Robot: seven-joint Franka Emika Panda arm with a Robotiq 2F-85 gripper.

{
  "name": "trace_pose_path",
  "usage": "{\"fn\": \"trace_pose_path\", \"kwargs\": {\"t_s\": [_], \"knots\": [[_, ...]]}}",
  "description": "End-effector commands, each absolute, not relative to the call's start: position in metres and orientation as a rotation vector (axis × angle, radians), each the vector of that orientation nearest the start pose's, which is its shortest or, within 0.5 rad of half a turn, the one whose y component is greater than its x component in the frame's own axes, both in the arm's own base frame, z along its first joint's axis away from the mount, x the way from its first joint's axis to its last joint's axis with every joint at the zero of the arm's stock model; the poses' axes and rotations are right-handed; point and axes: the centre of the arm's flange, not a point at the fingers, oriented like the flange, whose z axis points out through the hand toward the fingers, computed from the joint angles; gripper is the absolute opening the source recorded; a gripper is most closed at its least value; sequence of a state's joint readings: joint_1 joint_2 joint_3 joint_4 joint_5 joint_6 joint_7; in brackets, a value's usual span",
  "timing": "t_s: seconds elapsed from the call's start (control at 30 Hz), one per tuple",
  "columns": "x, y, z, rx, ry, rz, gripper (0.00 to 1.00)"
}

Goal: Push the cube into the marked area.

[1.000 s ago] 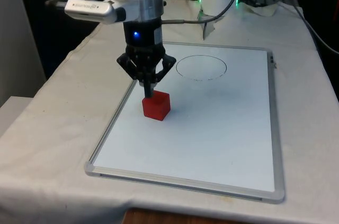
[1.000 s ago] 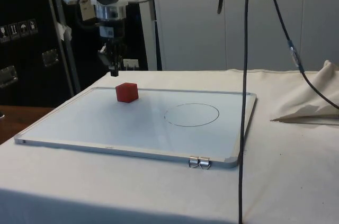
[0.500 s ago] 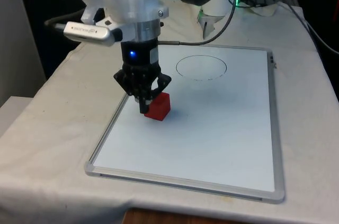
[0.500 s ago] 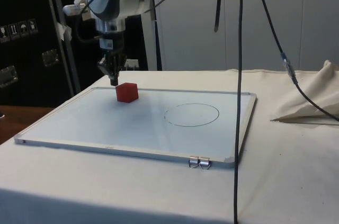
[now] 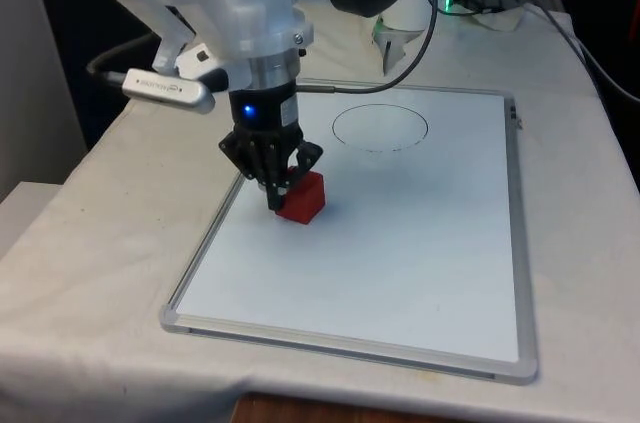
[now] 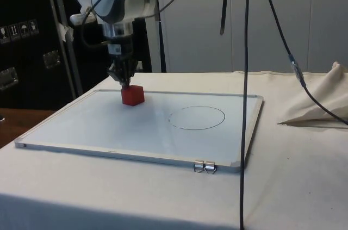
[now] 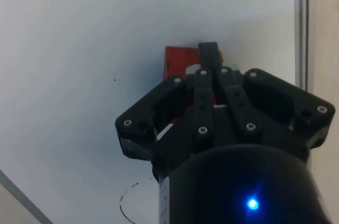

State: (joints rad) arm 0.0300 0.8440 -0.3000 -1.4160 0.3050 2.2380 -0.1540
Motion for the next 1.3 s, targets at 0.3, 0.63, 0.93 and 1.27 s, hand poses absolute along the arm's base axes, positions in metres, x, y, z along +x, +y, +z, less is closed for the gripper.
{"fn": "trace_pose_path", "kwargs": {"t_s": [0.3,0.63,0.93,1.27], "knots": [[0.706,-0.144,0.206,-3.083,0.371,0.090,0.00],[0.697,-0.134,0.205,-3.028,0.369,0.205,0.00],[0.687,-0.131,0.203,-2.981,0.360,0.300,0.00],[0.670,-0.132,0.196,-2.955,0.366,0.397,0.00]]}}
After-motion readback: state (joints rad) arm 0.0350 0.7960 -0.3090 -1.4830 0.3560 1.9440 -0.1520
